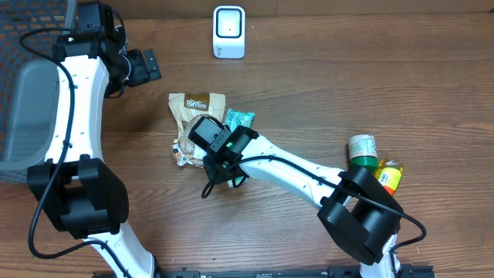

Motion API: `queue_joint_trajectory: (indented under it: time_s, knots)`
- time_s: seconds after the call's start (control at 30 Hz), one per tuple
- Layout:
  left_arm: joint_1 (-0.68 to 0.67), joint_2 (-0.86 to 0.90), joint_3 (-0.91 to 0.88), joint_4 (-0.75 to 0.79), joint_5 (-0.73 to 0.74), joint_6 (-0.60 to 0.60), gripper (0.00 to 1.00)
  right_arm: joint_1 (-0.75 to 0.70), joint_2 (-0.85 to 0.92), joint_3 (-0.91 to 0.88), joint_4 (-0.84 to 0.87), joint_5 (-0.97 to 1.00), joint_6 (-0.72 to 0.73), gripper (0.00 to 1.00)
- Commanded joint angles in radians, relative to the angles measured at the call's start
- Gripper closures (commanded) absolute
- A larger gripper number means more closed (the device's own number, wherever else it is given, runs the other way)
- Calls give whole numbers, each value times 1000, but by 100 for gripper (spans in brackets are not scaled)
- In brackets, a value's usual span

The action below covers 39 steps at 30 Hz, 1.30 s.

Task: Scan the item barcode
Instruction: 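Open the right gripper and reach toward the Kleenex tissue pack, then lower the right gripper onto the tissue pack and grasp it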

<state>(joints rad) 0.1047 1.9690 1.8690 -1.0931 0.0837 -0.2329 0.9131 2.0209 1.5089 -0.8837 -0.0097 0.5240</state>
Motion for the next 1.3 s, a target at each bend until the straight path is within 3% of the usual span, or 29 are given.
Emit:
queue_joint_trajectory:
  time_s: [0.0,0.4,0.53,0.63,0.87,1.2,1.27]
  knots:
    - [-8,-14,13,-2,11,16,0,0,-10,-27,9,60,4,61]
    - [-7,-14,13,-2,11,16,0,-2,-10,-82,11,92,8,60]
    - [-7,-14,13,-2,11,16,0,-9,-10,-81,-11,100,8,66]
    - [-7,-14,13,-2,11,16,0,-31,-10,-71,-42,106,8,57]
    - [-8,-14,13,-2,11,16,0,-84,-43,-27,-132,33,-27,51]
    - [-6,-14,13,-2,11,16,0,-211,-131,-29,-179,19,-69,51]
    - [-6,-14,13,-2,11,16,1,-249,-127,-34,-178,-69,-151,52]
